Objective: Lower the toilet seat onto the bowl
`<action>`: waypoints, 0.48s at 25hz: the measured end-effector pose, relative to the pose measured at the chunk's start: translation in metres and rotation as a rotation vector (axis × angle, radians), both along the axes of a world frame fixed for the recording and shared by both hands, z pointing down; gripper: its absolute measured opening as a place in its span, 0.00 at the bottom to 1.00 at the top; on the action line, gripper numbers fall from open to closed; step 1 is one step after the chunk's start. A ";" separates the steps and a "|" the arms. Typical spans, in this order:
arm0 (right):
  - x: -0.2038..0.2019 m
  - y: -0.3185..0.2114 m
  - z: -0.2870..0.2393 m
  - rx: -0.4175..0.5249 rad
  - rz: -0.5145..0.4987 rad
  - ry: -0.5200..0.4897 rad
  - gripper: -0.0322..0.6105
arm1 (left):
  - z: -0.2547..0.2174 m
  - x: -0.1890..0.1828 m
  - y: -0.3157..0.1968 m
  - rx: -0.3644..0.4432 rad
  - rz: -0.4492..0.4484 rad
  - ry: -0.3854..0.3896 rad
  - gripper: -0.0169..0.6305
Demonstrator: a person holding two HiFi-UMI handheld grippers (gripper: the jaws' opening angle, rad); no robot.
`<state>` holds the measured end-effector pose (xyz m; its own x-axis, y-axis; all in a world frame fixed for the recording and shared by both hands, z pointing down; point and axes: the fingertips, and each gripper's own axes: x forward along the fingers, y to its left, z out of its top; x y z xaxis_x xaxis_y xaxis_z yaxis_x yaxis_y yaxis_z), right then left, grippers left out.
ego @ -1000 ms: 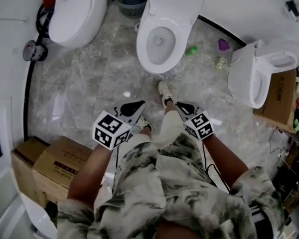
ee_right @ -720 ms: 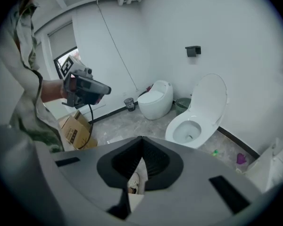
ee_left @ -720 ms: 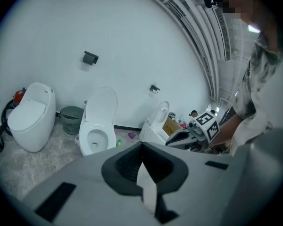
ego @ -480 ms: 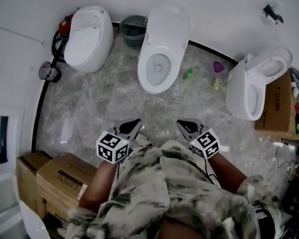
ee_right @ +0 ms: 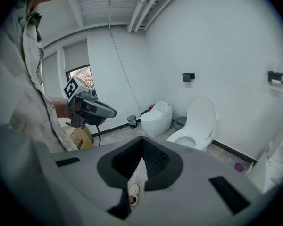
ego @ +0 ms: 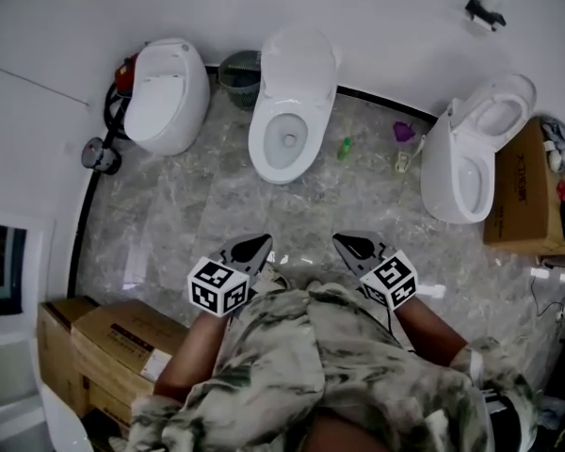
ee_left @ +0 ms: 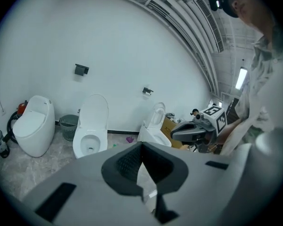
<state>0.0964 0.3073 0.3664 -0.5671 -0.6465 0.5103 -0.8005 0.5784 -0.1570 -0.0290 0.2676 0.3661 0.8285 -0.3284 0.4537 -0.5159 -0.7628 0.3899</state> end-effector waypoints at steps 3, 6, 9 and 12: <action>0.012 0.020 -0.004 0.027 0.006 0.005 0.08 | -0.002 0.012 0.023 0.007 0.009 -0.001 0.06; 0.020 0.044 -0.007 0.031 0.006 0.010 0.08 | -0.002 0.021 0.049 0.015 0.028 -0.018 0.06; 0.025 0.069 -0.010 0.037 -0.004 0.009 0.08 | -0.005 0.028 0.072 0.028 0.031 -0.031 0.06; 0.029 0.090 -0.011 0.044 -0.002 0.009 0.08 | -0.009 0.034 0.091 0.030 0.031 -0.025 0.06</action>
<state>0.1257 0.3976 0.3556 -0.5644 -0.6672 0.4861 -0.8004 0.5864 -0.1244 0.0045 0.3587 0.3572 0.8271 -0.3162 0.4647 -0.5009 -0.7897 0.3542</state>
